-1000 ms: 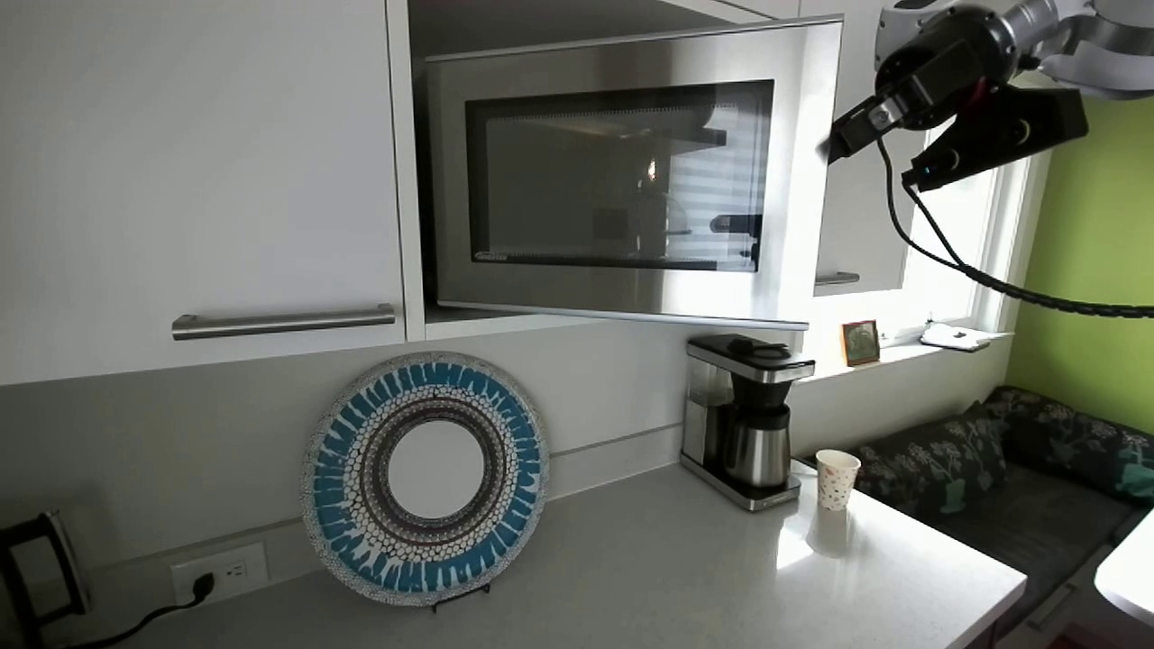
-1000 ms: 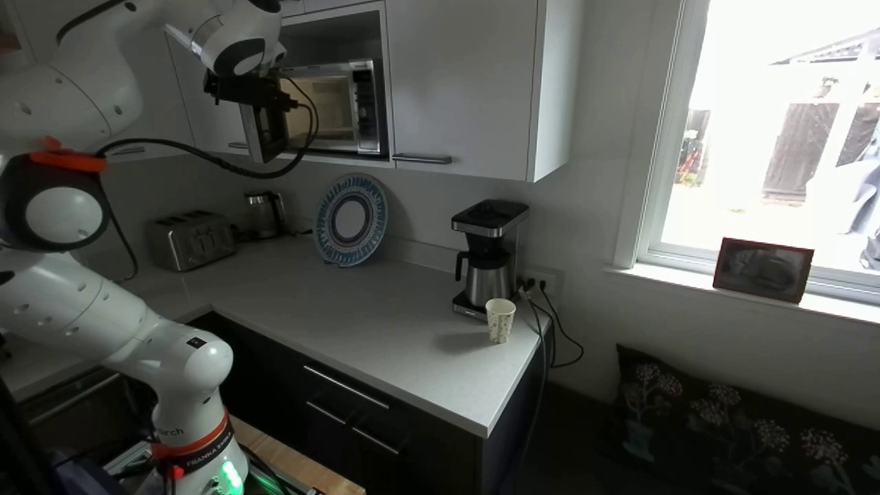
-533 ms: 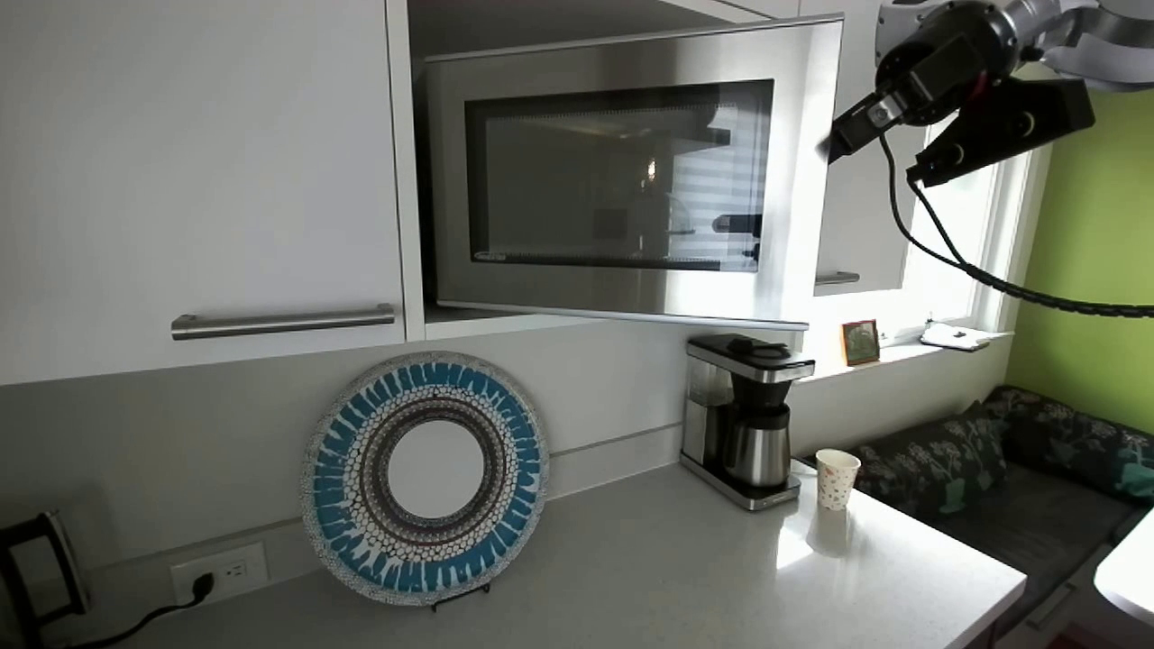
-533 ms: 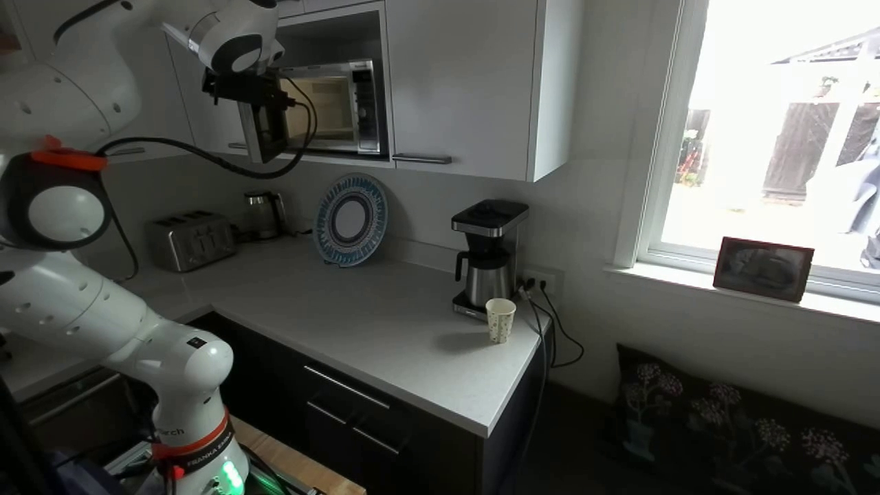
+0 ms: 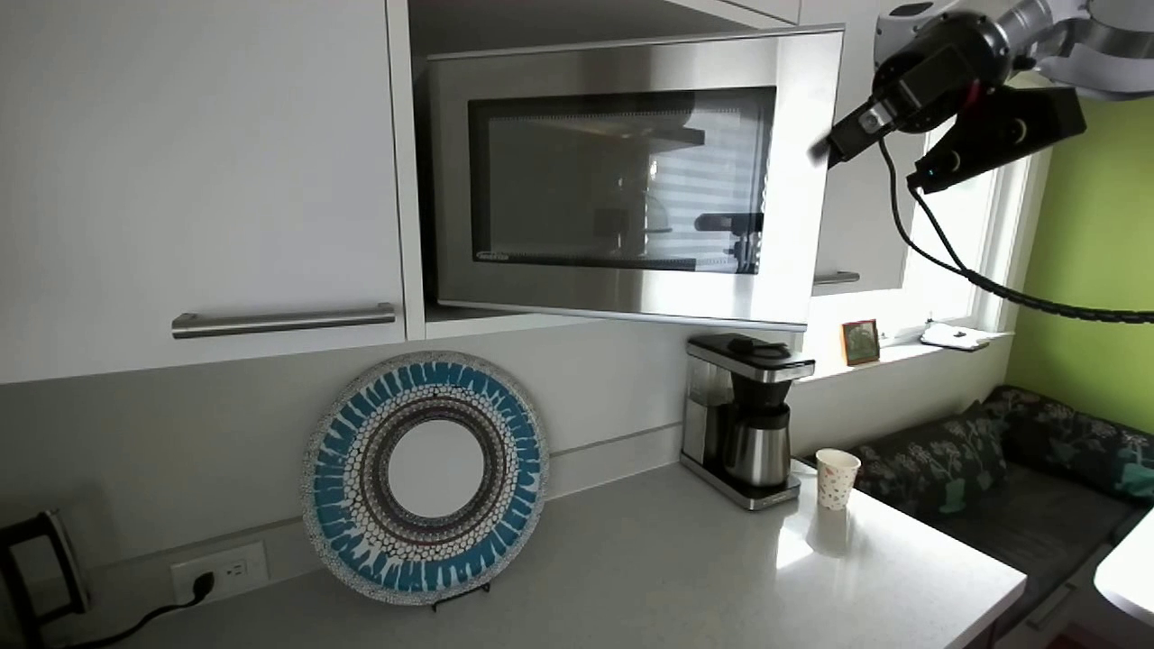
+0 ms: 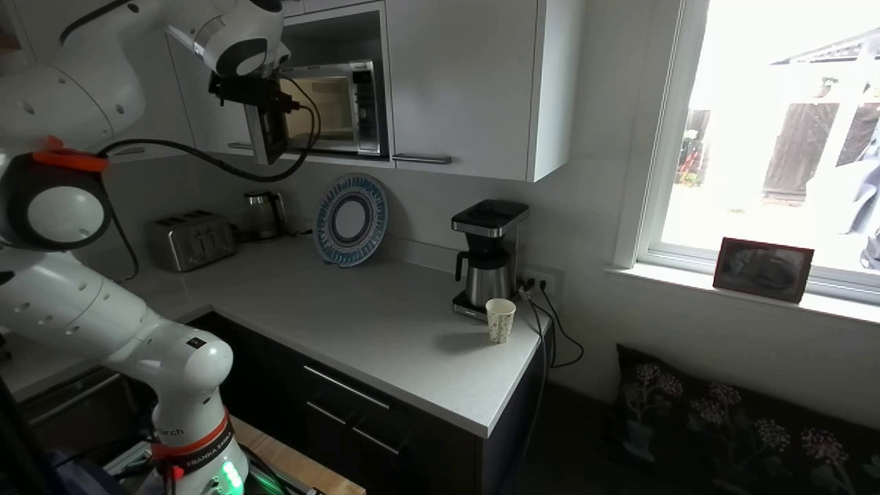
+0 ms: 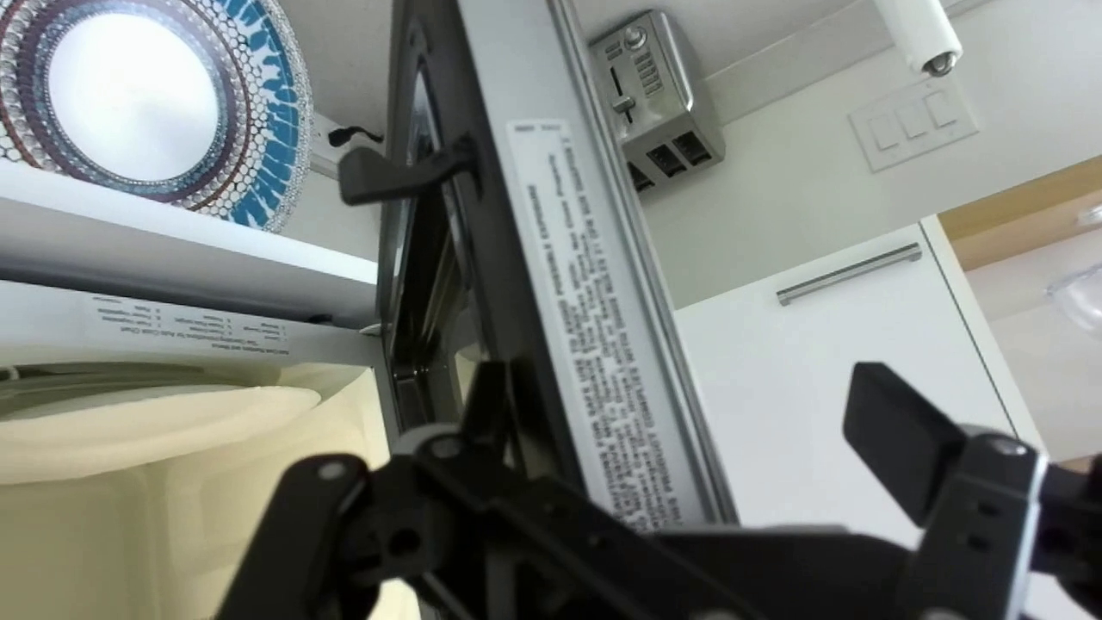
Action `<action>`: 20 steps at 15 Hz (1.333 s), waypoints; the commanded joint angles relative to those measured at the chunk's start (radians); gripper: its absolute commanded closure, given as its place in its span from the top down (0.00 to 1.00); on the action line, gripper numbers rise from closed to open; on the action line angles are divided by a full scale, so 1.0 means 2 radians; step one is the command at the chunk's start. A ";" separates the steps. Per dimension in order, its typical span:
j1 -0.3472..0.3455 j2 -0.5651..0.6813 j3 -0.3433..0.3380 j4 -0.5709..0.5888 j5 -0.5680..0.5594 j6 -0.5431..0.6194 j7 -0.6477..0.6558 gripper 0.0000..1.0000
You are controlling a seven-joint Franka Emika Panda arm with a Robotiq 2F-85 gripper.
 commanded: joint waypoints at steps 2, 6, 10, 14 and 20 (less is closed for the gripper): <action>-0.001 -0.010 0.000 -0.029 0.032 0.057 0.017 1.00; -0.002 -0.013 -0.005 -0.046 0.051 0.075 0.032 1.00; -0.003 -0.003 -0.008 -0.035 0.044 0.061 0.032 1.00; -0.004 -0.008 -0.008 -0.047 0.054 0.066 0.040 1.00; -0.020 -0.009 -0.008 -0.046 0.002 0.047 0.058 1.00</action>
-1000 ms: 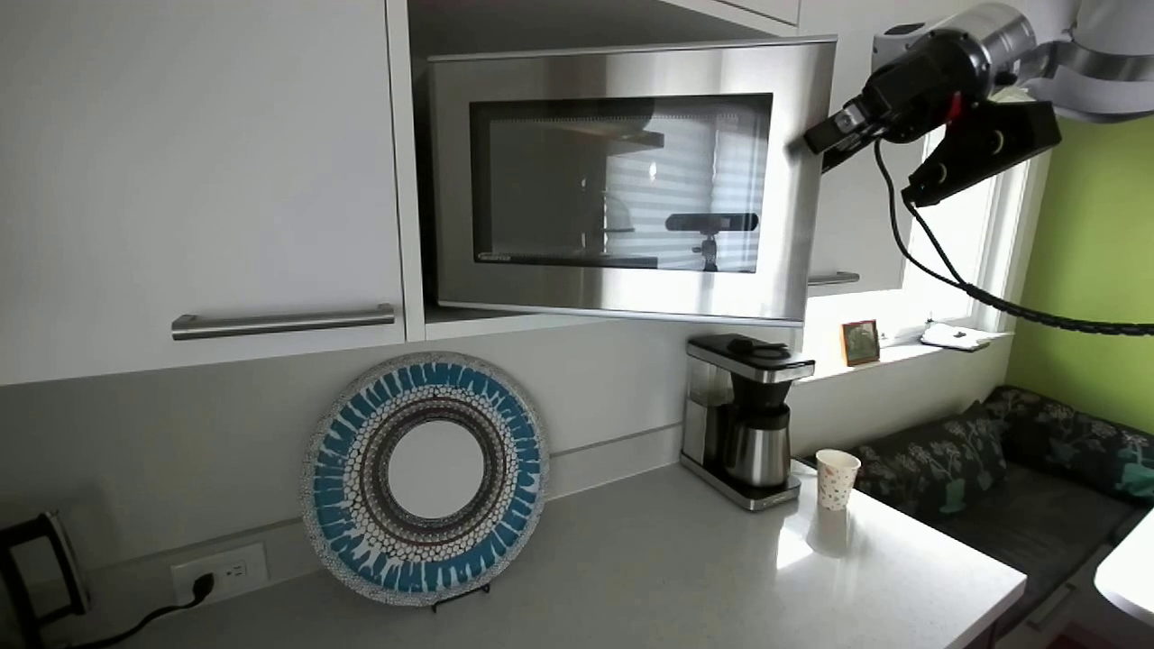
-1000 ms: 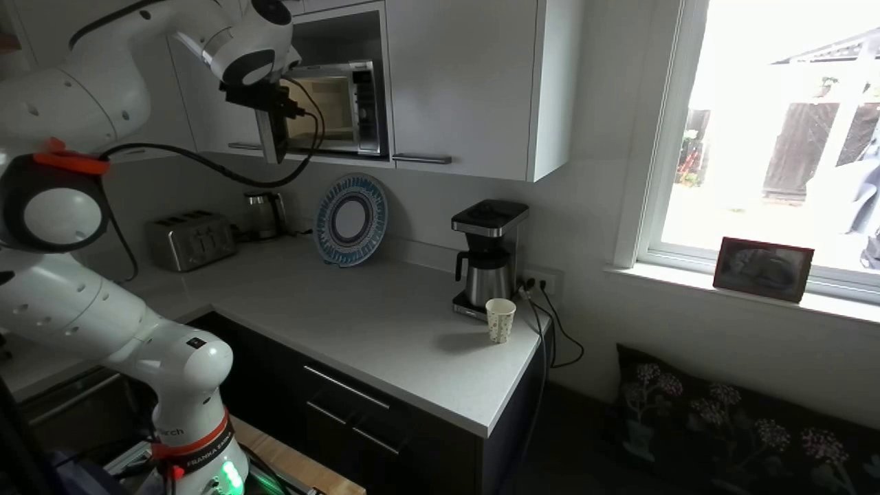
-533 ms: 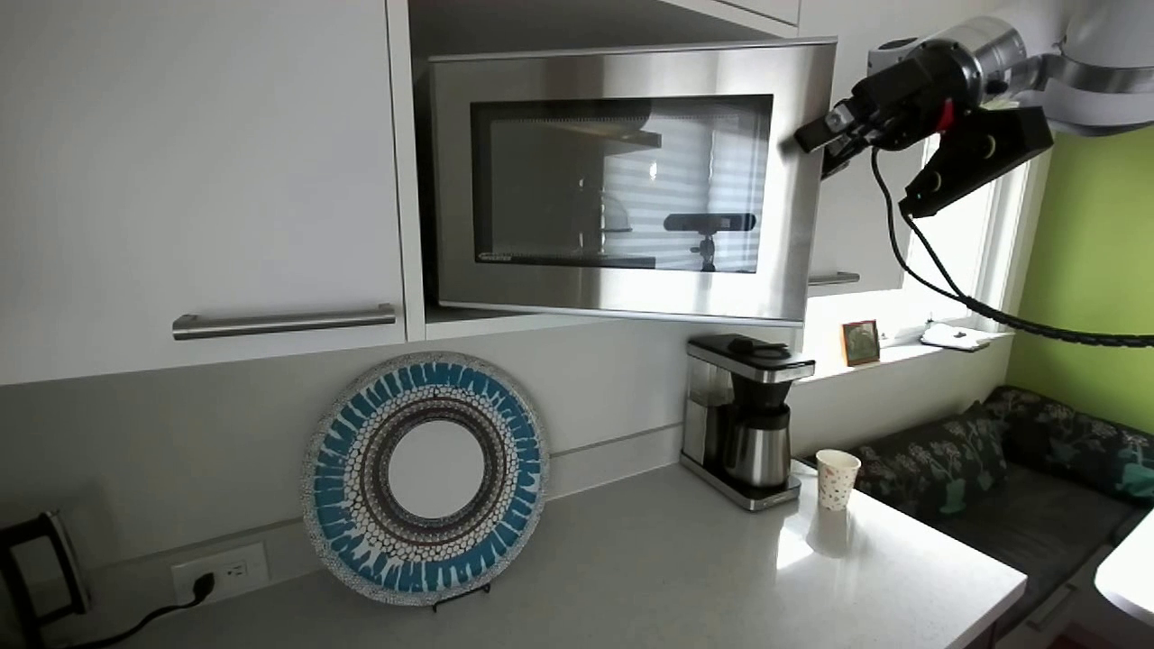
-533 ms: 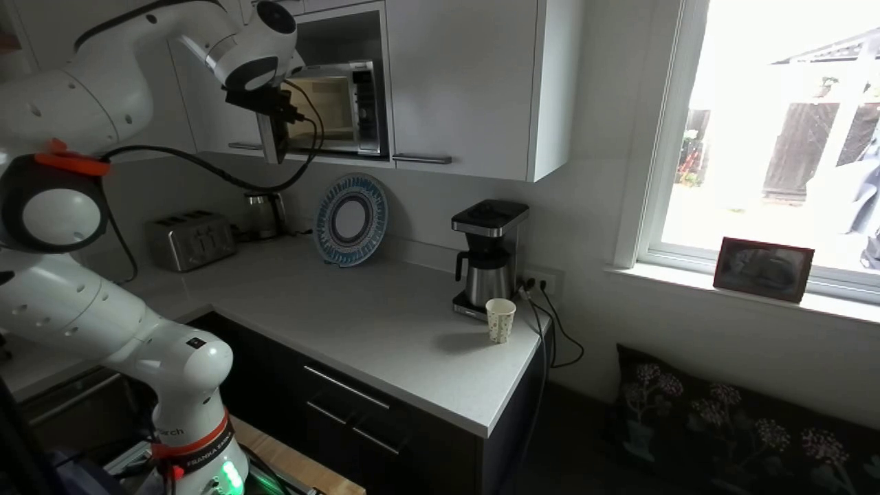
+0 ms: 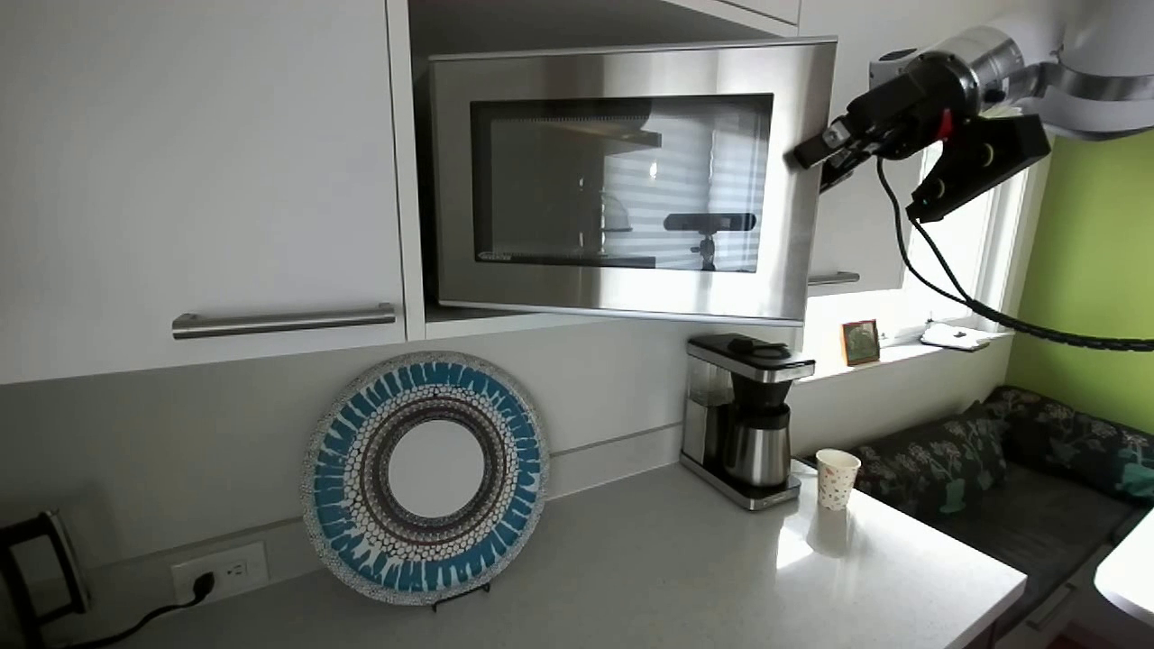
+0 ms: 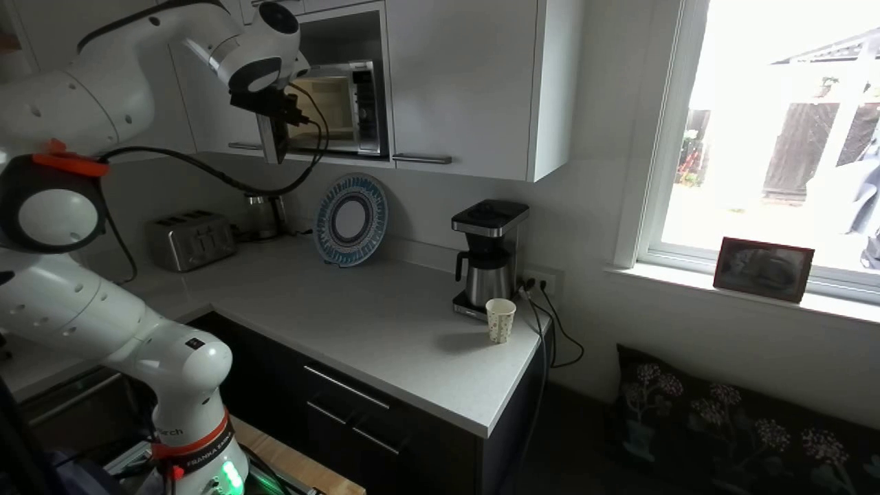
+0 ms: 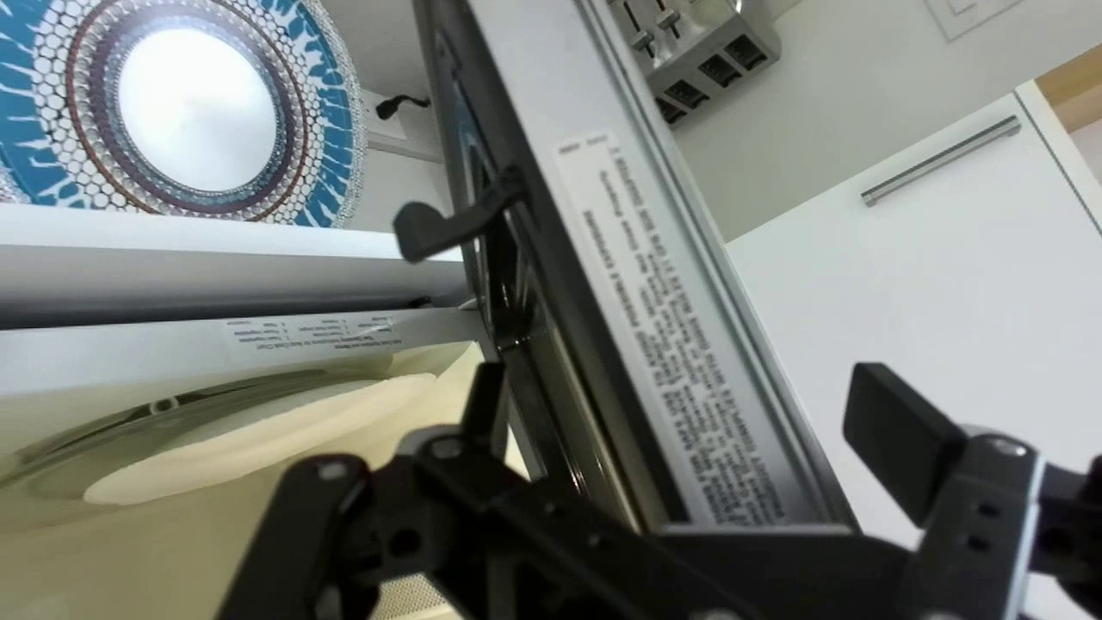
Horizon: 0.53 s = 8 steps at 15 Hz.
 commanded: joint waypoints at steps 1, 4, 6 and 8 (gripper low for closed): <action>-0.002 -0.007 -0.004 -0.003 -0.030 -0.020 0.008 1.00; 0.003 -0.011 -0.017 0.000 -0.049 -0.050 -0.015 1.00; 0.000 -0.014 -0.027 0.006 -0.072 -0.074 -0.036 1.00; -0.004 -0.014 -0.036 0.013 -0.100 -0.089 -0.059 1.00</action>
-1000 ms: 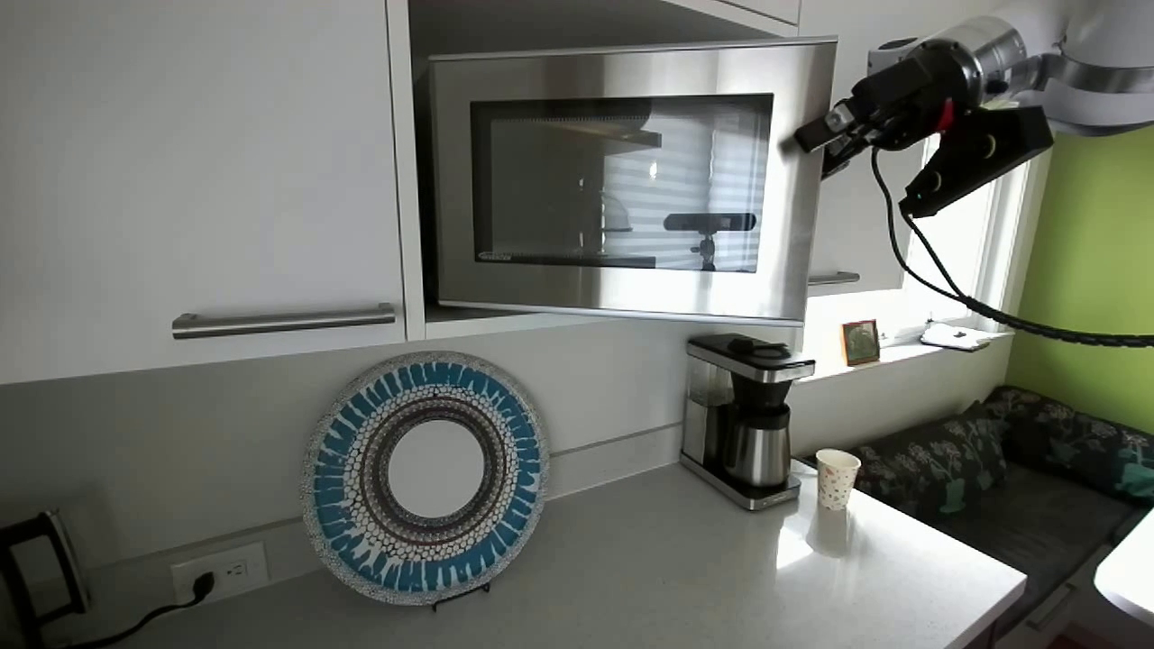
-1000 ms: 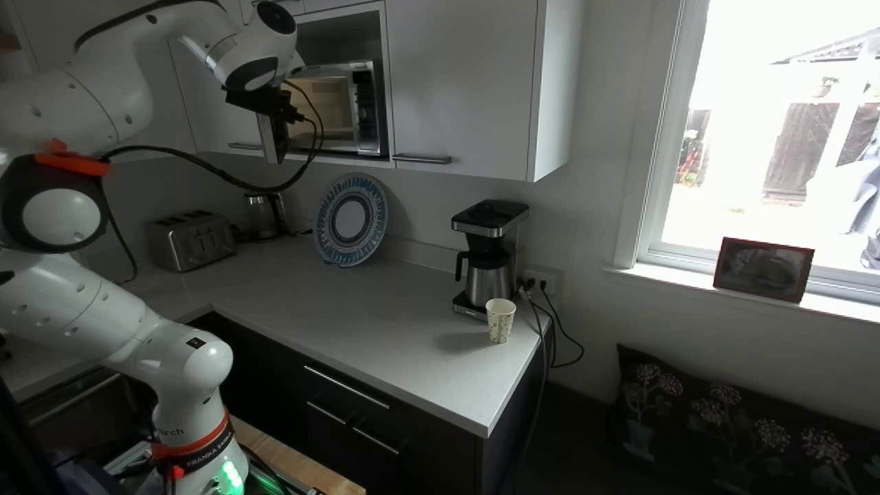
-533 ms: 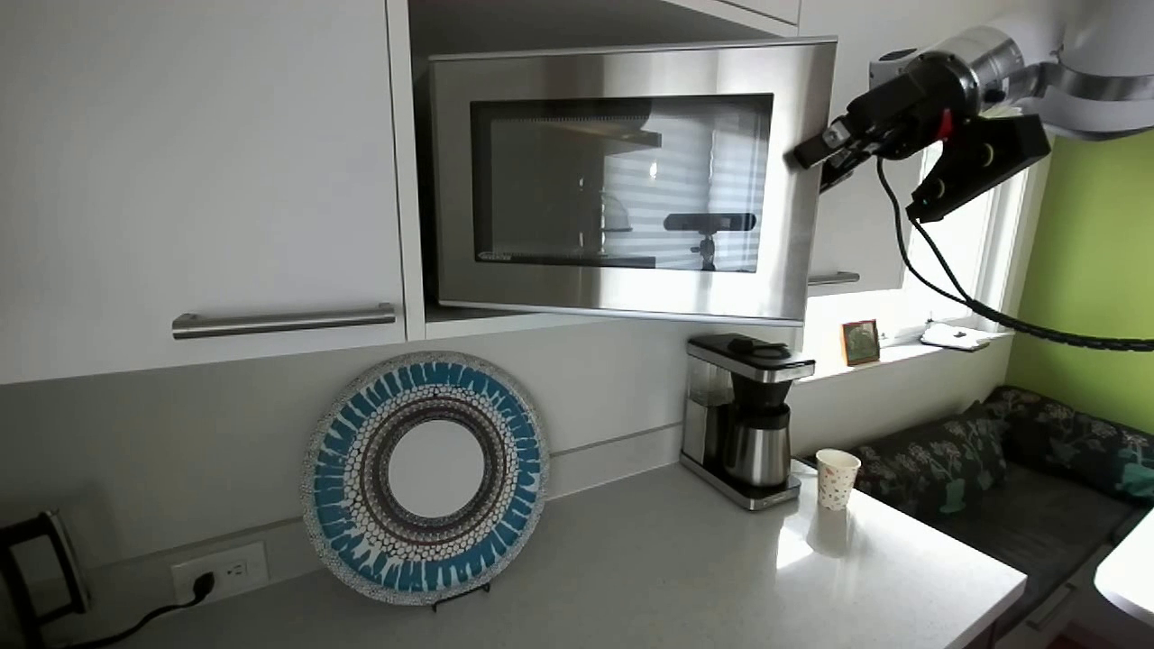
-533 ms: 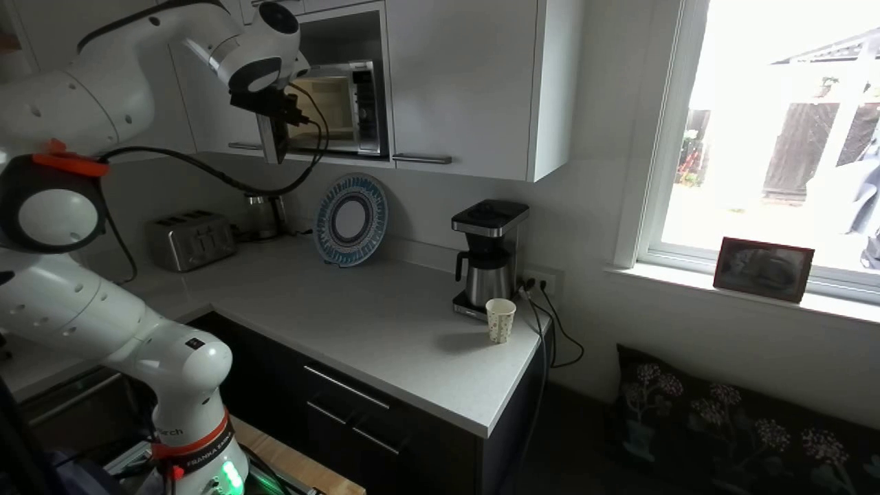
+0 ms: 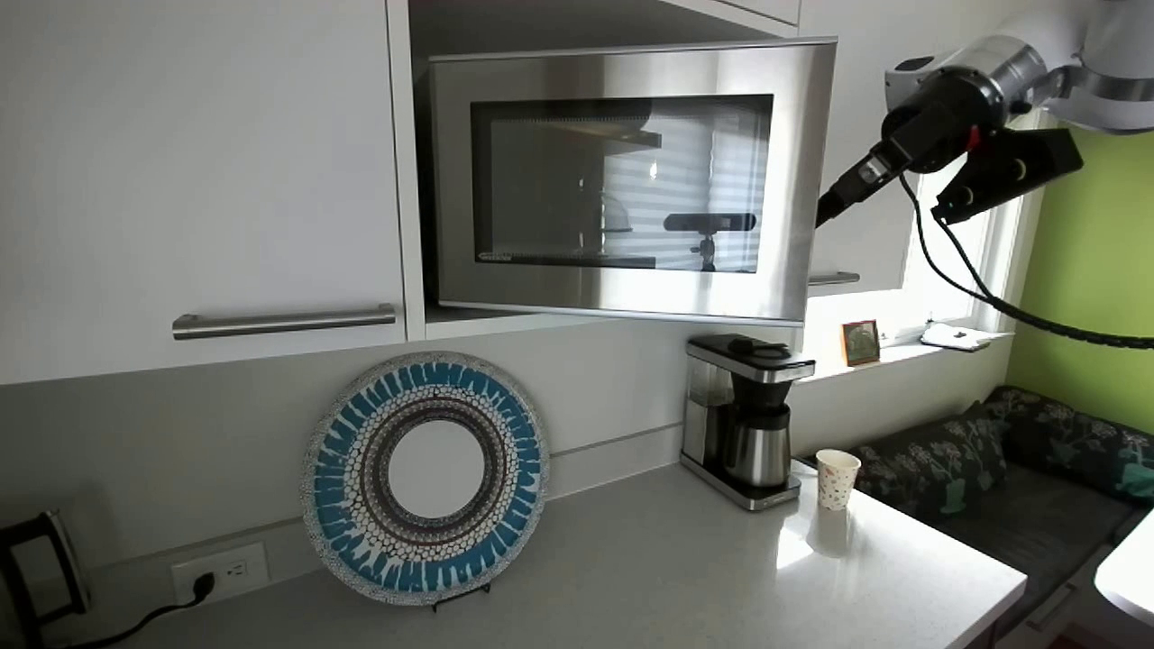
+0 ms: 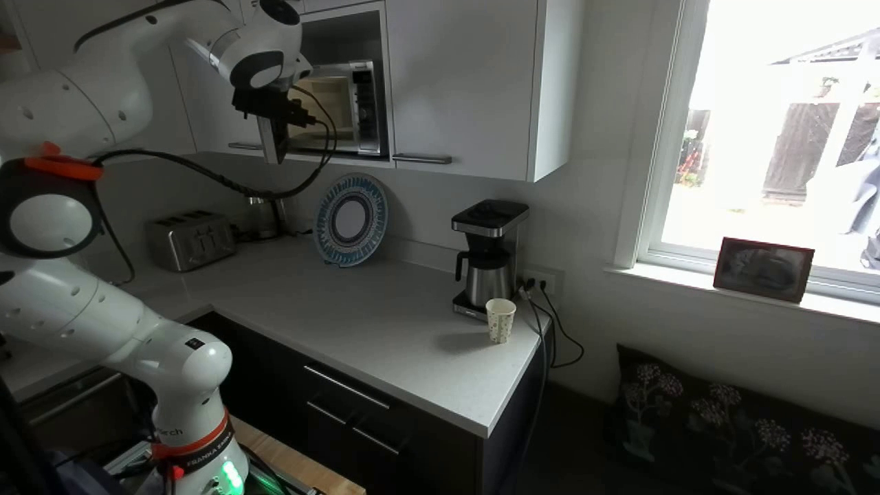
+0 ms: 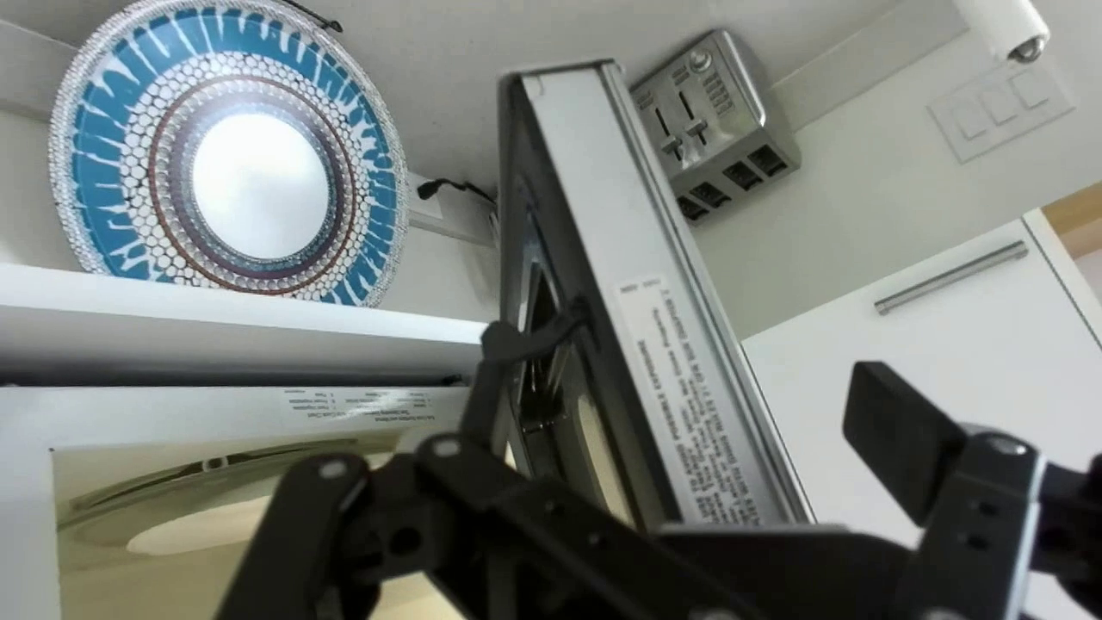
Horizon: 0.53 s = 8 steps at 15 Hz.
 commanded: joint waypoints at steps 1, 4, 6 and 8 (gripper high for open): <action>-0.004 -0.006 -0.016 0.012 -0.051 -0.026 -0.039 1.00; -0.006 -0.001 -0.016 0.016 -0.077 0.006 -0.064 1.00; -0.002 0.004 -0.012 0.012 -0.077 0.053 -0.081 1.00; 0.003 0.009 -0.002 0.001 -0.067 0.116 -0.088 1.00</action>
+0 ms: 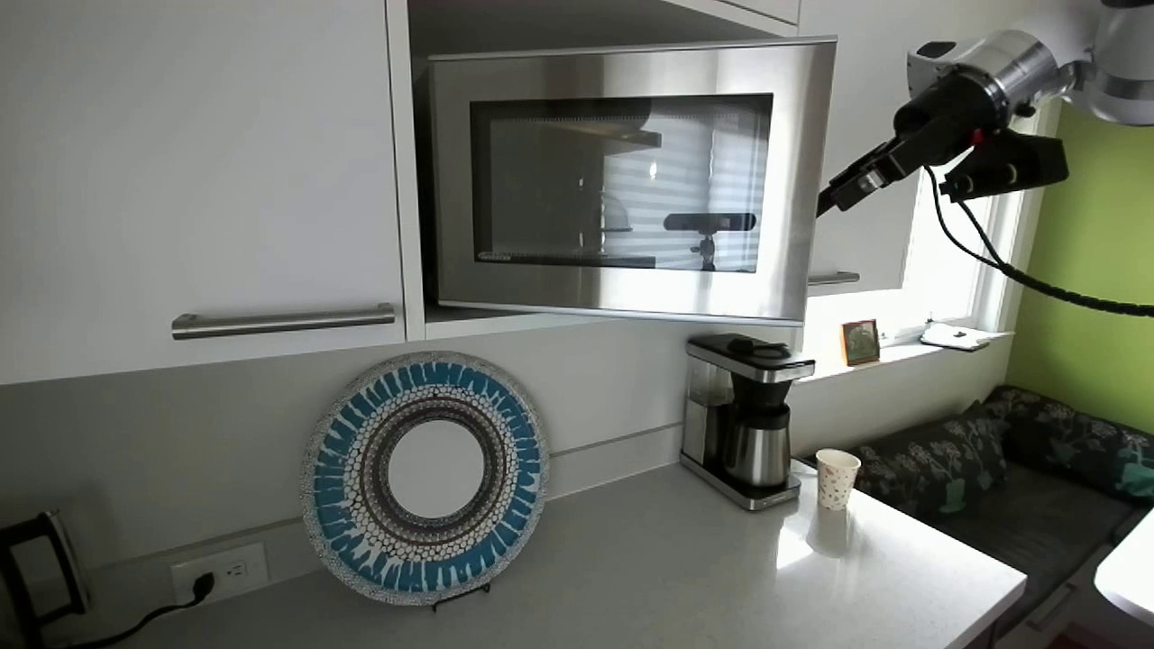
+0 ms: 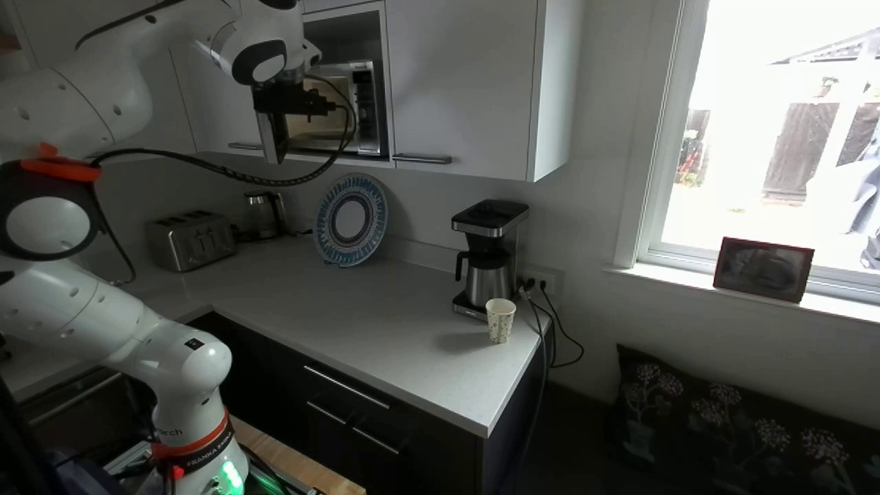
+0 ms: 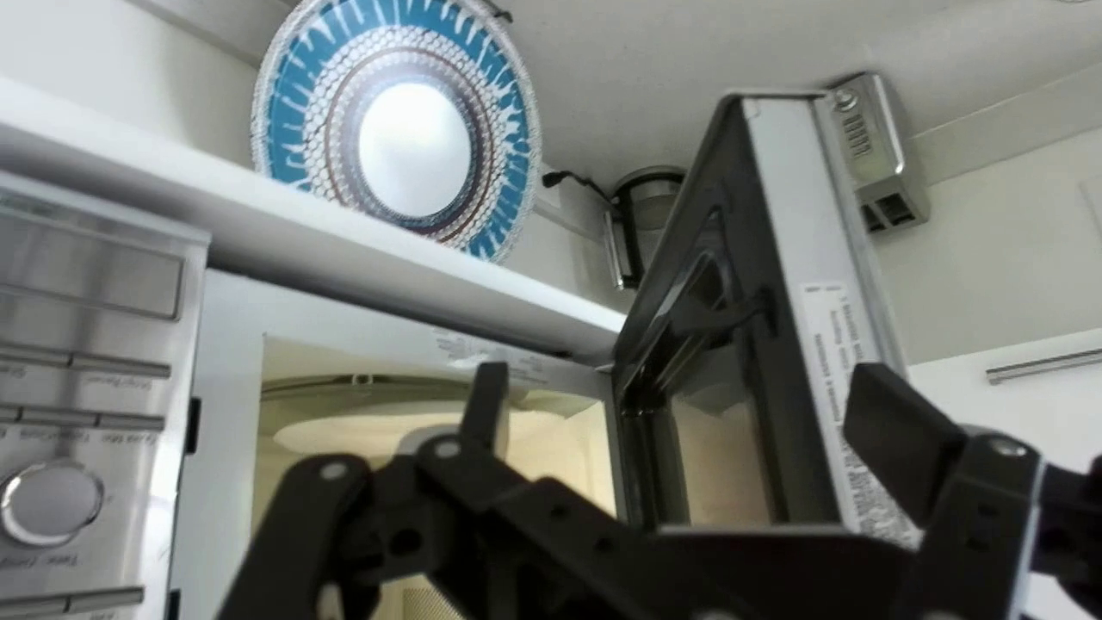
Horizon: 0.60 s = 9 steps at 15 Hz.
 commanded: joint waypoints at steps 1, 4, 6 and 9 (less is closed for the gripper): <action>0.010 0.012 0.016 -0.014 -0.001 0.094 -0.019 1.00; 0.020 0.024 0.025 -0.021 -0.008 0.160 -0.024 0.73; 0.036 0.030 0.022 -0.023 0.006 0.182 -0.028 0.58; 0.056 0.035 0.012 -0.013 0.022 0.148 -0.016 0.33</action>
